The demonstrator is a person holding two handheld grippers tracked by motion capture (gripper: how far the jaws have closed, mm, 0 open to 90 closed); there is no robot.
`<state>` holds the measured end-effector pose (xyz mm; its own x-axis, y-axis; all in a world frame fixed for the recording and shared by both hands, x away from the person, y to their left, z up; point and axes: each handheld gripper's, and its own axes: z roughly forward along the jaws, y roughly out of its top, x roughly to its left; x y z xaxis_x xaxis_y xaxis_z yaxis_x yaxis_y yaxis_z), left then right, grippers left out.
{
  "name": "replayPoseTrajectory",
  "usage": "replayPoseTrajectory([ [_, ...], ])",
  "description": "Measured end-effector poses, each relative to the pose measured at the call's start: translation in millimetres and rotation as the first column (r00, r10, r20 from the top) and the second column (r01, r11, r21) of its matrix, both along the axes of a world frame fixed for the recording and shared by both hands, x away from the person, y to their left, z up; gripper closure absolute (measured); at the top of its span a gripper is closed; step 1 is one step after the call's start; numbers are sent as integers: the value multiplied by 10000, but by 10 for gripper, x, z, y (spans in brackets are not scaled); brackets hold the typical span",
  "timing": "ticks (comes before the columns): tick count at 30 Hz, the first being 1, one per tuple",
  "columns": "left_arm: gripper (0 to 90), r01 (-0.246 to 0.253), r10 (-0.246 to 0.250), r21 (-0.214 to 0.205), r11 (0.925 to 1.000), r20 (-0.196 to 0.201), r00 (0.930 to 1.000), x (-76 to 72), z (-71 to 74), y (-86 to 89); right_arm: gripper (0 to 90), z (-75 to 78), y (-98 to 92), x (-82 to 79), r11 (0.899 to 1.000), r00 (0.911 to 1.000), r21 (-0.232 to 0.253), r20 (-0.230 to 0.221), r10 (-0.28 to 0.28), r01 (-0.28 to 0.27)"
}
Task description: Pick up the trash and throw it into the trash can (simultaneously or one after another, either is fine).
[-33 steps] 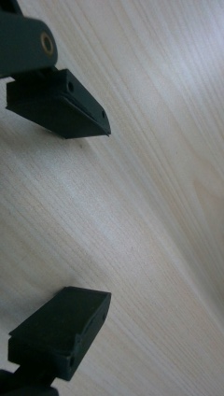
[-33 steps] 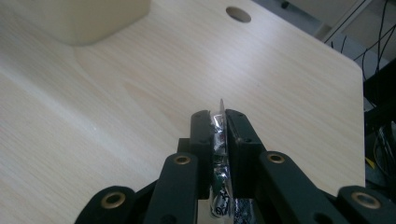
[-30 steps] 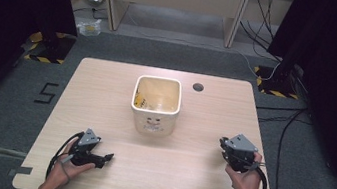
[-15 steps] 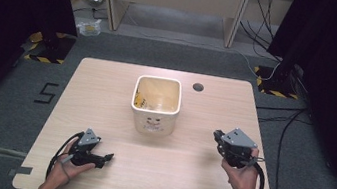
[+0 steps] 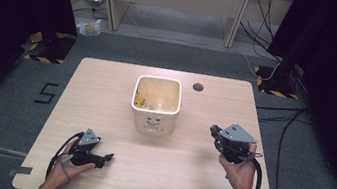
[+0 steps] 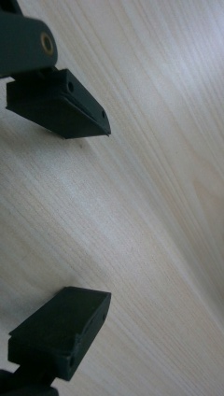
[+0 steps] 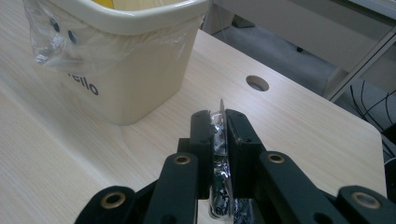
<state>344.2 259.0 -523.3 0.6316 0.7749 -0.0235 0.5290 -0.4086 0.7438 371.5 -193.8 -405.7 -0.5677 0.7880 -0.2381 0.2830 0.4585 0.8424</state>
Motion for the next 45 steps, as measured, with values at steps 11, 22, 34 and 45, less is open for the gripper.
replayPoseTrajectory([
  [11, 158, 0, 0, -3, 10000, -1, 10000, 0, 0, 0, 825, 177, 149, 22, 9994, 9991, -72, 250, 347, -345],
  [22, 158, -5, 5, -14, 10000, -1, 10000, 0, 0, 0, 824, 469, 364, 183, 9975, 9953, -27, 660, 703, -703],
  [34, 159, -4, 4, -15, 10000, -5, 10000, 0, 0, 1, 824, 764, 742, 328, 9892, 9846, -256, 961, 1463, -1445],
  [45, 159, 14, -14, 25, 10000, -1, 10000, 0, 2, 3, 824, 860, 1136, 503, 9758, 9731, -529, 805, 2161, -2123],
])
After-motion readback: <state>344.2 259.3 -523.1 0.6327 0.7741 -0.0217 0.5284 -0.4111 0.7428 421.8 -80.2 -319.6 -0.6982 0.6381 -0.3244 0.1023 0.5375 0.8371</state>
